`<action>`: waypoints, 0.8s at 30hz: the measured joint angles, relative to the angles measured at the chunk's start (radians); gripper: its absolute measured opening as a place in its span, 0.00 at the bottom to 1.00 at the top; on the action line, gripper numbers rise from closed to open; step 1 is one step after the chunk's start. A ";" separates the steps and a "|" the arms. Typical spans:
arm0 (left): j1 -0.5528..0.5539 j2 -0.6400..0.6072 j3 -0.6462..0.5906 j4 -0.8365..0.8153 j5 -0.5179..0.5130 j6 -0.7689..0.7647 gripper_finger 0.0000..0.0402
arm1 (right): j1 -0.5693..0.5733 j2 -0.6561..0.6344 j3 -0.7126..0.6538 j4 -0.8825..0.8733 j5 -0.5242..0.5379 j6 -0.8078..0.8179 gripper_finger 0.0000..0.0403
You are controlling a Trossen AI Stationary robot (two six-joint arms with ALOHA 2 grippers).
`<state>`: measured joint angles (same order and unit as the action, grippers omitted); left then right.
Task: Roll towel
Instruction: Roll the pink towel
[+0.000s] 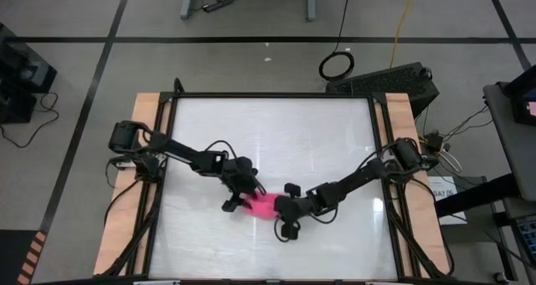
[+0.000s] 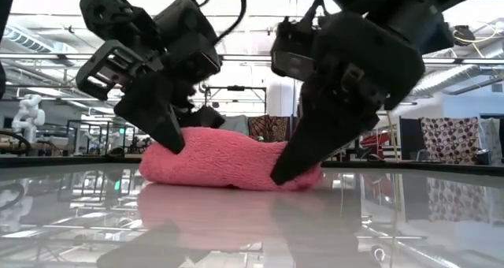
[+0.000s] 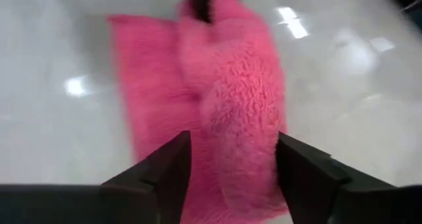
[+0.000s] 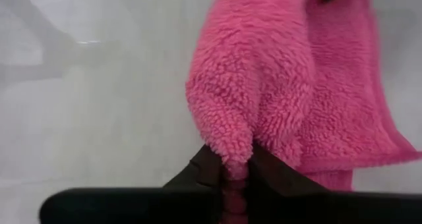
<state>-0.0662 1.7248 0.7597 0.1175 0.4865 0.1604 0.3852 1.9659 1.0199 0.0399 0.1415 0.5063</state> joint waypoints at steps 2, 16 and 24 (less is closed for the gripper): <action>-0.028 -0.032 0.000 -0.025 -0.102 0.036 0.53 | -0.014 0.000 0.000 0.018 -0.044 0.010 0.08; -0.278 -0.126 0.001 -0.086 -0.558 0.241 0.54 | -0.039 -0.024 -0.004 0.030 -0.106 0.049 0.05; -0.331 -0.102 0.001 -0.091 -0.580 0.236 0.54 | -0.039 -0.025 -0.004 0.041 -0.102 0.056 0.05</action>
<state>-0.3973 1.6232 0.7604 0.0264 -0.0938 0.3967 0.3462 1.9411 1.0161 0.0810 0.0397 0.5620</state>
